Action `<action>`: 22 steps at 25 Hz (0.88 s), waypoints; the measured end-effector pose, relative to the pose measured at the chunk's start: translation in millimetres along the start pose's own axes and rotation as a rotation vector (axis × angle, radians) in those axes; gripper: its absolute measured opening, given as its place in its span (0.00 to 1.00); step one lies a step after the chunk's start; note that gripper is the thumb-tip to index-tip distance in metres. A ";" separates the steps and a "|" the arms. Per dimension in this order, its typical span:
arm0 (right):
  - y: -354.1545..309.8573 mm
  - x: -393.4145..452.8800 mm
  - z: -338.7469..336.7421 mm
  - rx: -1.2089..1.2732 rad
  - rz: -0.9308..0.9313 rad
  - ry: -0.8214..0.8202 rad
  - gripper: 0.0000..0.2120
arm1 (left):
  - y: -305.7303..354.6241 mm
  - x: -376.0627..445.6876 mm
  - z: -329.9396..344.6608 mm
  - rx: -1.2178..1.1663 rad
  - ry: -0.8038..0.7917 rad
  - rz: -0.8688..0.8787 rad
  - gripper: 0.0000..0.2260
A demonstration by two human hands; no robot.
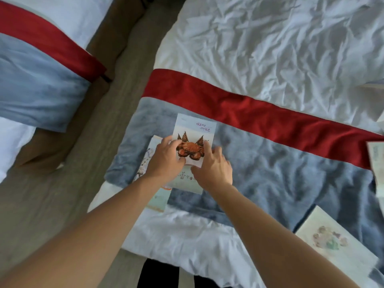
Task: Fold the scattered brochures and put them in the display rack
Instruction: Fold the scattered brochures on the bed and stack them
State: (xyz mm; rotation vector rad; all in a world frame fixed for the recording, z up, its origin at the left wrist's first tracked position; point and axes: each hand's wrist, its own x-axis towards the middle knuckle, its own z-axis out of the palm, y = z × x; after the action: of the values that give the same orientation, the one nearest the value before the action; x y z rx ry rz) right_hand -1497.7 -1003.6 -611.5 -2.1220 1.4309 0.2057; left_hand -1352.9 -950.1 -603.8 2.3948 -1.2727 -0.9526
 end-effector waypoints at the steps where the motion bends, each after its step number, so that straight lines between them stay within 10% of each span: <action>1: -11.2 -5.5 14.3 -0.003 -0.008 -0.009 0.37 | -17.0 -5.3 -2.6 0.015 0.000 -0.006 0.25; 22: -71.0 -31.3 136.2 -0.069 0.138 -0.043 0.39 | -136.2 -9.4 22.8 0.166 -0.254 0.000 0.25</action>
State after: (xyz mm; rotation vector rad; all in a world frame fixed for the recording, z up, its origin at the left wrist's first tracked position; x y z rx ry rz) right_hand -1422.8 -887.1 -685.0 -2.0610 1.5665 0.3560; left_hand -1284.8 -862.0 -686.1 2.4560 -1.4938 -1.2272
